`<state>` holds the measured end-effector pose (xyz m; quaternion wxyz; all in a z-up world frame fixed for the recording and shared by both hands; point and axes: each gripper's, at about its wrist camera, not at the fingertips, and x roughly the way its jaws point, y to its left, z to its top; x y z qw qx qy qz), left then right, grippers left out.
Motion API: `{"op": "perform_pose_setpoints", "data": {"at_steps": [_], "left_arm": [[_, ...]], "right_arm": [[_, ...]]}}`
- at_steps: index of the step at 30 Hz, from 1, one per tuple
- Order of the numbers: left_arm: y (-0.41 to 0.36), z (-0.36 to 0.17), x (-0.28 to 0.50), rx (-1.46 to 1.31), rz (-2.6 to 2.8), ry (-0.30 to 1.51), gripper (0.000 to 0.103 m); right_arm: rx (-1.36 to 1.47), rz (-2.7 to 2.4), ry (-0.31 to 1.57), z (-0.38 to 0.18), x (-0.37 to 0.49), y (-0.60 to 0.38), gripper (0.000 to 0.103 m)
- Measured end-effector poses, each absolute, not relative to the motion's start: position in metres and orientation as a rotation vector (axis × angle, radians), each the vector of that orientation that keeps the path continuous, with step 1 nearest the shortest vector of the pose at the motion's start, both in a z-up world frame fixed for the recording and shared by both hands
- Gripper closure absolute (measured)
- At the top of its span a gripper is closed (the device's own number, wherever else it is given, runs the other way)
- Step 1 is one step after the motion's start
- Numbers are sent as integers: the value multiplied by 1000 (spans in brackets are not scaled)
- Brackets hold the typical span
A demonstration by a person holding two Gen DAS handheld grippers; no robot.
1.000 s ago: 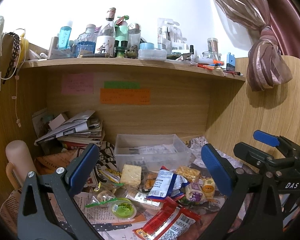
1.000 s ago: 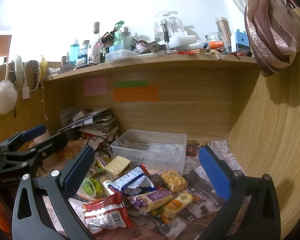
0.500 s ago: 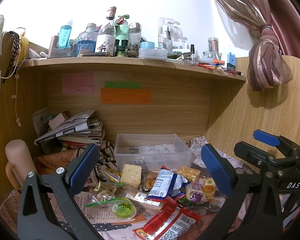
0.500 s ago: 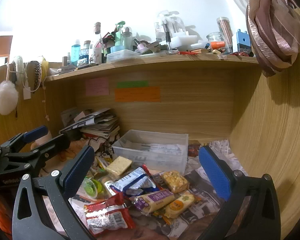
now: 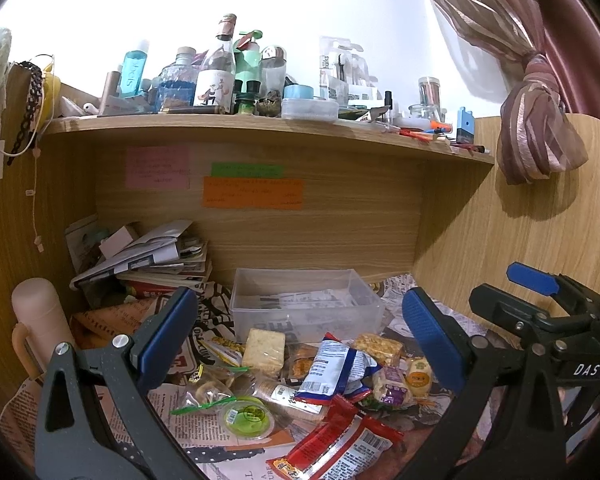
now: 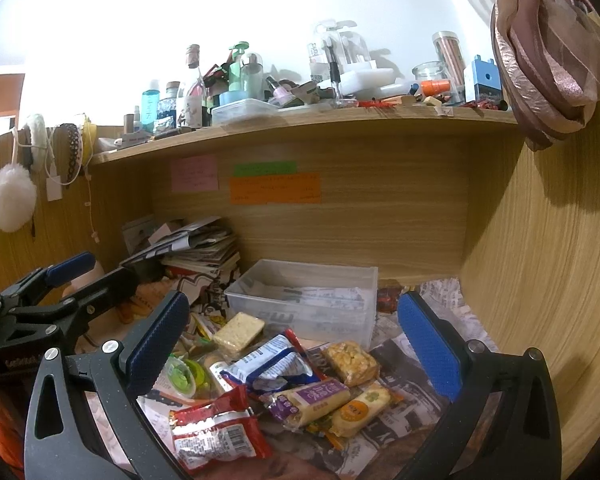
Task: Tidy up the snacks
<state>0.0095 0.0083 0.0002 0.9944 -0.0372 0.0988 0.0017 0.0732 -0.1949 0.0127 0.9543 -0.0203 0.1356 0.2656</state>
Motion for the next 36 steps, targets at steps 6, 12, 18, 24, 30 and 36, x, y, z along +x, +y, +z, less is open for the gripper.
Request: {"op": "perform_pose_setpoints", "data": {"at_steps": [6,12,18,24,30,36], "left_arm": [[9,0,10,-72,5,199,0],[14,-3,15,-78,6,212,0],[16,-11,24,-83,3,238,0],[29,-32,42,-98,-2,314,0],[53,-63,66,-117,35,434,0],[79,-93,88,-134,91,547,0]], "right_arm": [[-40,540,281,11,74,-194,0],[-35,542,295,8,78,-192,0],[-32,539,313,4,85,-192,0],[-38,509,381,-13,104,-194,0],[-56,448,501,-44,132,-205,0],[-40,385,626,-70,159,-222,0]]}}
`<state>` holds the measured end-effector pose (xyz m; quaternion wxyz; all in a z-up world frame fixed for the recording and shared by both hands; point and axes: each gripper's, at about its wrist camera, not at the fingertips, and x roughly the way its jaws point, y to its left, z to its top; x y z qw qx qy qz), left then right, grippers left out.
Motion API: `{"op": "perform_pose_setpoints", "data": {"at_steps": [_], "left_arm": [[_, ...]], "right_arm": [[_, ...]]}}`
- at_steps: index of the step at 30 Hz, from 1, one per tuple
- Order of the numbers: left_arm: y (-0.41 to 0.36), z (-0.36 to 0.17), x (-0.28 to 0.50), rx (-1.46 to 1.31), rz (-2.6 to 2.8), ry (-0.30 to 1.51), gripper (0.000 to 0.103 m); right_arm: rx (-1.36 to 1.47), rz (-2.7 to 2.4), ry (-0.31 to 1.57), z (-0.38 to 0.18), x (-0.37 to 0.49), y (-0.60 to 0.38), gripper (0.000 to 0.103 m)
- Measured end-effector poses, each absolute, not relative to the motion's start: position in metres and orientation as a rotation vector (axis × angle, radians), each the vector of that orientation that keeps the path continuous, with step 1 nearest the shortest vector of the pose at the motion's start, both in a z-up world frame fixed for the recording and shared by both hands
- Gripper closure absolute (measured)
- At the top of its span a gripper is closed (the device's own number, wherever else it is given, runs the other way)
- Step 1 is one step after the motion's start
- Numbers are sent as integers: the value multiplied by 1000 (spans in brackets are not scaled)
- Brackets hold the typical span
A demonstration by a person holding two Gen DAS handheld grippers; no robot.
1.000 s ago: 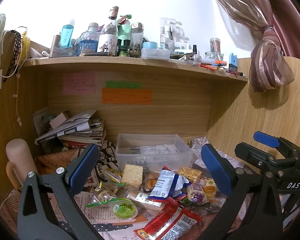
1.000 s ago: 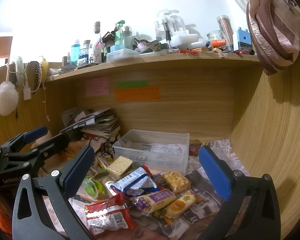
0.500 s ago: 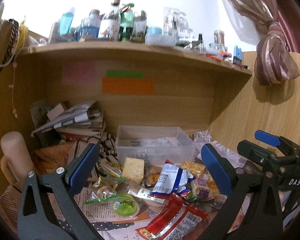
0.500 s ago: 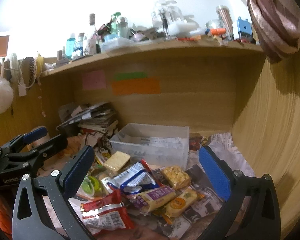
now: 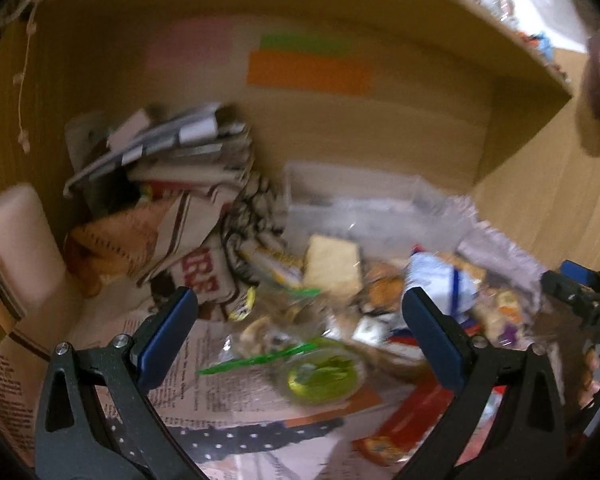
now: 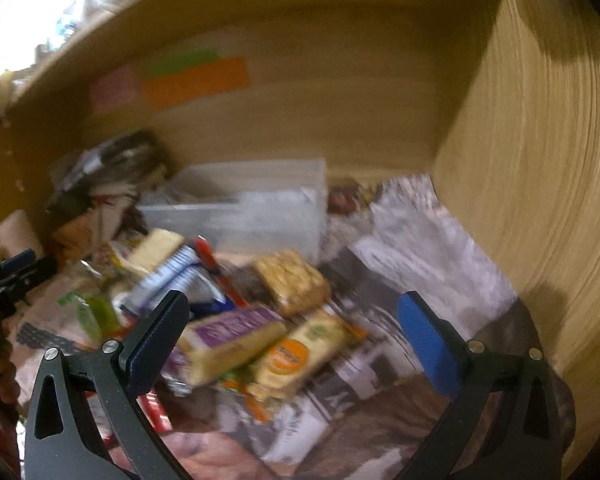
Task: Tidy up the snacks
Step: 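Grasp the small snack bag with the left tool while the right tool grasps the golden wrapped bar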
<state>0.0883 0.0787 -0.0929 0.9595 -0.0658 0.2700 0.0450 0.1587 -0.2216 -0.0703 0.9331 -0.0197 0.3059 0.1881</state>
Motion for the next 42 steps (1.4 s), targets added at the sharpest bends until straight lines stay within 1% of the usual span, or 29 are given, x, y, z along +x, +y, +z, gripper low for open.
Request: {"op": "perform_pose_setpoints", "data": {"at_steps": [4,5,7,10,14,16,18,20,23,24,25,27,29,32,33,34,35,36,37,42], "left_arm": [[90,-112,101,-156,120,622,0],[93,-116,104,-158,132,640,1],[96,-123,110,-162,150,668,6],[100,-130,114,-178,153,690,6],[105,-133,118,-205,152,703,6],[107,-135,121,-216,151,707,6],[112,-139,126,-244,151,722,6],[119,-143,132,-282,148,741,6],[127,-149,137,-321,150,760,6],[129,-150,139,-332,145,769,7],[130,-151,141,-341,138,778,13],[131,-153,145,-335,140,792,18],[134,-154,145,-335,136,795,18],[137,-155,143,-335,128,792,20],[138,-155,142,-336,125,791,23],[139,-155,141,-336,126,787,30],[140,-155,140,-336,128,784,35],[140,-155,140,-336,120,782,47],[140,-154,138,-330,110,783,48],[131,-148,127,-257,110,751,51]], "right_arm": [[-40,350,698,-86,173,-228,0],[-41,338,714,-90,176,-230,0],[-37,329,737,-96,181,-232,0],[-8,339,786,-106,188,-235,1],[14,350,850,-118,196,-233,11],[24,367,879,-123,199,-231,13],[14,363,878,-125,199,-228,14],[-8,363,872,-124,200,-224,21],[-42,372,869,-123,201,-219,27],[-49,375,869,-123,202,-218,28],[-51,381,870,-123,203,-217,32],[-54,397,874,-123,206,-215,41],[-43,436,888,-123,209,-214,58],[-41,439,882,-123,211,-212,59],[-42,439,878,-123,210,-211,60],[-41,438,871,-122,208,-210,63],[-41,439,867,-122,208,-210,66],[-40,438,860,-121,206,-211,68],[-40,437,855,-119,205,-211,70],[-39,415,822,-114,202,-218,74]]}}
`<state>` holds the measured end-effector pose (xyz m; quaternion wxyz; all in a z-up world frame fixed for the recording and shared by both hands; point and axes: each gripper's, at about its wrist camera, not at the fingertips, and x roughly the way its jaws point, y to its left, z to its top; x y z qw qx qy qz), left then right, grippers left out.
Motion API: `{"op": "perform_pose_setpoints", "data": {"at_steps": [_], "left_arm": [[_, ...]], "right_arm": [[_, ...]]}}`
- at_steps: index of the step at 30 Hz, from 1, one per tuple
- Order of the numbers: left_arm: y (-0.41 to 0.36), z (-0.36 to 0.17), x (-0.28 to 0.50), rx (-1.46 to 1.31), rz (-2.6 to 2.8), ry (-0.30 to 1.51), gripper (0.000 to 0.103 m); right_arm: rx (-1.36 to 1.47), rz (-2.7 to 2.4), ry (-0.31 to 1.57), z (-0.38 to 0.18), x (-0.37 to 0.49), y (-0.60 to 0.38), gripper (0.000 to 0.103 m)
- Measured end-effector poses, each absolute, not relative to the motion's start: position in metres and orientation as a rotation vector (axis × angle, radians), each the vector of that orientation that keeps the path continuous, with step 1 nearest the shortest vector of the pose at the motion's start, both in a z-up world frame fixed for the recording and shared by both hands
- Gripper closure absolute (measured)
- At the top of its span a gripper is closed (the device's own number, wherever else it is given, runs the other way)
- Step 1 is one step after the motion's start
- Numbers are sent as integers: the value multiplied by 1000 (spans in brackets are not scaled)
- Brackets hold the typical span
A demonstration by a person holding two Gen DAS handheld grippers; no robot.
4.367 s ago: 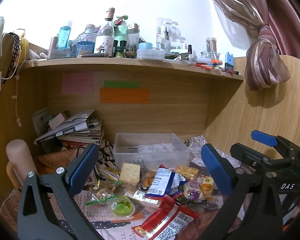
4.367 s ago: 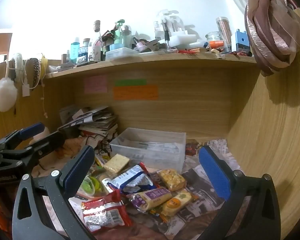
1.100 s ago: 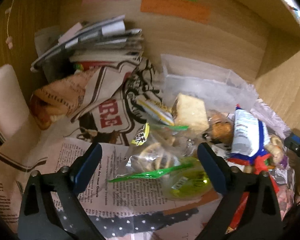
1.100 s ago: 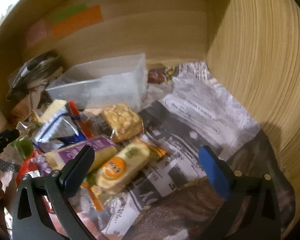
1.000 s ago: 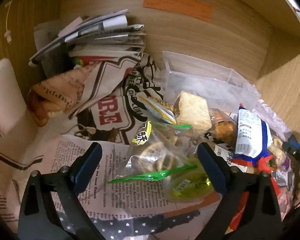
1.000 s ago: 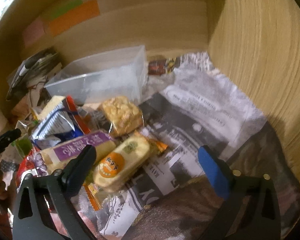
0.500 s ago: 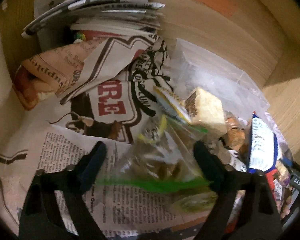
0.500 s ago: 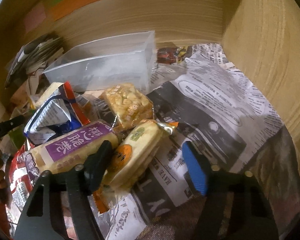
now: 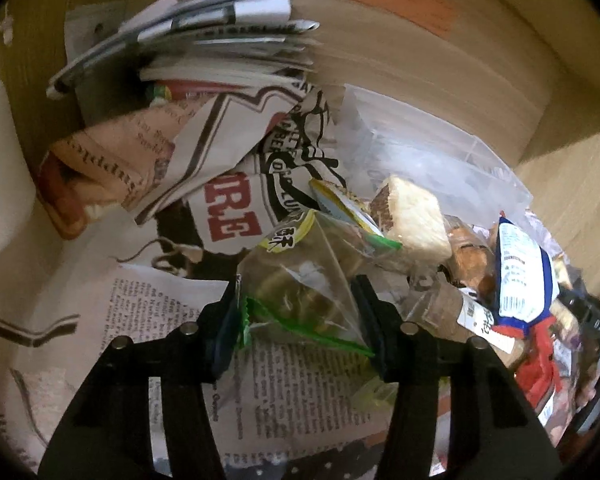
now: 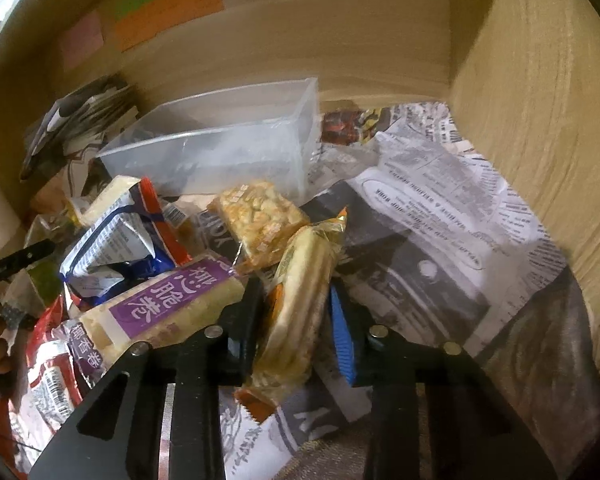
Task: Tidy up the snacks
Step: 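Grasp the small snack bag with the left tool while the right tool grasps the golden wrapped bar, then drop the small bag into the clear box with the left tool while the right tool drops the bar in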
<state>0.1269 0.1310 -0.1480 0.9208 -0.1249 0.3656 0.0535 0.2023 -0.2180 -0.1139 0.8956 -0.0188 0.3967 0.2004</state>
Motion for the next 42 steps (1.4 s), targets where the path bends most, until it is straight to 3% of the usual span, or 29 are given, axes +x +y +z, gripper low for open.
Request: {"op": "perform_pose_setpoints", "data": {"at_steps": [4,19,29,42], "left_arm": [[126,-139,117,-220,105,720,57],[110,-82,107,-191,67,584,59],[87,-52,148,-160,28,532,59],[67,-52,221,-125,1,586,59]], "right_arm": [[-24,412,796,-105,200,-224,81],[0,444,633,-52,201,-223,81],[-33,517,542,-24,219,-198,81],[-67,576,574,-20,270,-159,81]]}}
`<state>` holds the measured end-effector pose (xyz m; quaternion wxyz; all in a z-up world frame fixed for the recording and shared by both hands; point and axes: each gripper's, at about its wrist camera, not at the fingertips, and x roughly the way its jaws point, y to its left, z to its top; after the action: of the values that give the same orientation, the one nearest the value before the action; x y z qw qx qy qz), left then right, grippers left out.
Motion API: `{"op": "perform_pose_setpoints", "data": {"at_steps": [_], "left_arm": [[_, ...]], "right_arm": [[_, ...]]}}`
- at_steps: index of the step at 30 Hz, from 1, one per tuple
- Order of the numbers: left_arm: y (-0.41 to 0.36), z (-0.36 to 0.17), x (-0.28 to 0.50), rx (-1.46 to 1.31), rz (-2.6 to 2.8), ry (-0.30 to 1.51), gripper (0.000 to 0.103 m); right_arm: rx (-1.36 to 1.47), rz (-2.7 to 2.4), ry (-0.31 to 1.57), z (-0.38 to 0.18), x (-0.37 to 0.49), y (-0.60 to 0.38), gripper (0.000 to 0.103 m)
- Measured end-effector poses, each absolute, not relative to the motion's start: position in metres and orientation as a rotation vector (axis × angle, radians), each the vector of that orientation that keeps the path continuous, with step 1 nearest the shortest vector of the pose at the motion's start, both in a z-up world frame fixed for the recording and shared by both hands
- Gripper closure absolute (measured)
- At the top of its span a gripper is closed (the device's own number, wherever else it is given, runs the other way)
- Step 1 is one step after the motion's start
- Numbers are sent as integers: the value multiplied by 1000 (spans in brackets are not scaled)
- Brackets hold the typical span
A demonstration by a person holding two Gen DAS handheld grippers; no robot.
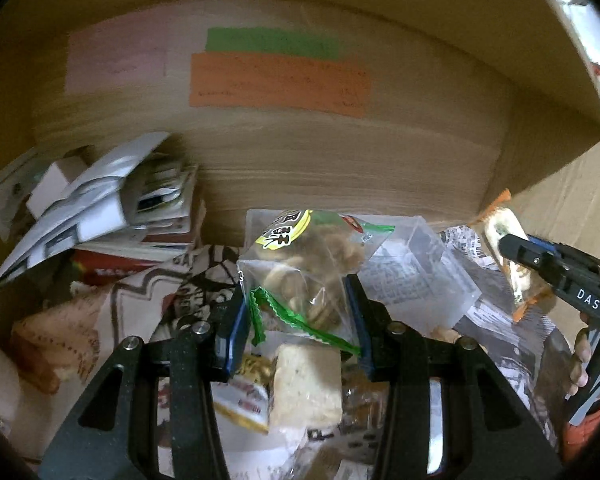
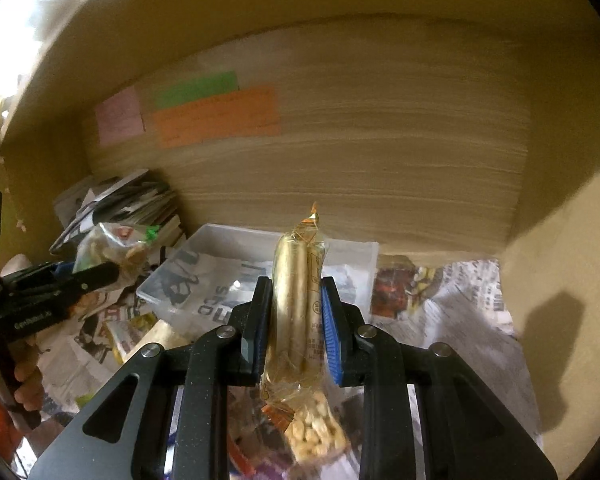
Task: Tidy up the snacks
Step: 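Drop the small bag into the clear box with the left tool while the right tool drops the bar in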
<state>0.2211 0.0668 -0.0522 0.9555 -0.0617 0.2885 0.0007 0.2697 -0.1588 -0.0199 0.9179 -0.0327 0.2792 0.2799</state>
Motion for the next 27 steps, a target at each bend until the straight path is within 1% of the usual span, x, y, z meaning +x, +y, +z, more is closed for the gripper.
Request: {"op": "perform_pose_setpoints", "data": {"at_steps": [13,23,24,25,27], "left_arm": [[61,-88,286,-111,-50,735,59],[60,-103,311,-122,-44,776,58],[59,-102,311,-121,-35,773,56],[60,-102,311,-121,-26,770,51],[60,-101,314,-122,-18,756,45]], "right_arm": [[-110,594,711,-49,326,-128,81],[-126,594,759,-63,341,-117,81],[-131,589,763,-64,342,-116,80],[-136,585,771,-65,343,-115,79],[-153,567,785,-69,344,-112,78]]}}
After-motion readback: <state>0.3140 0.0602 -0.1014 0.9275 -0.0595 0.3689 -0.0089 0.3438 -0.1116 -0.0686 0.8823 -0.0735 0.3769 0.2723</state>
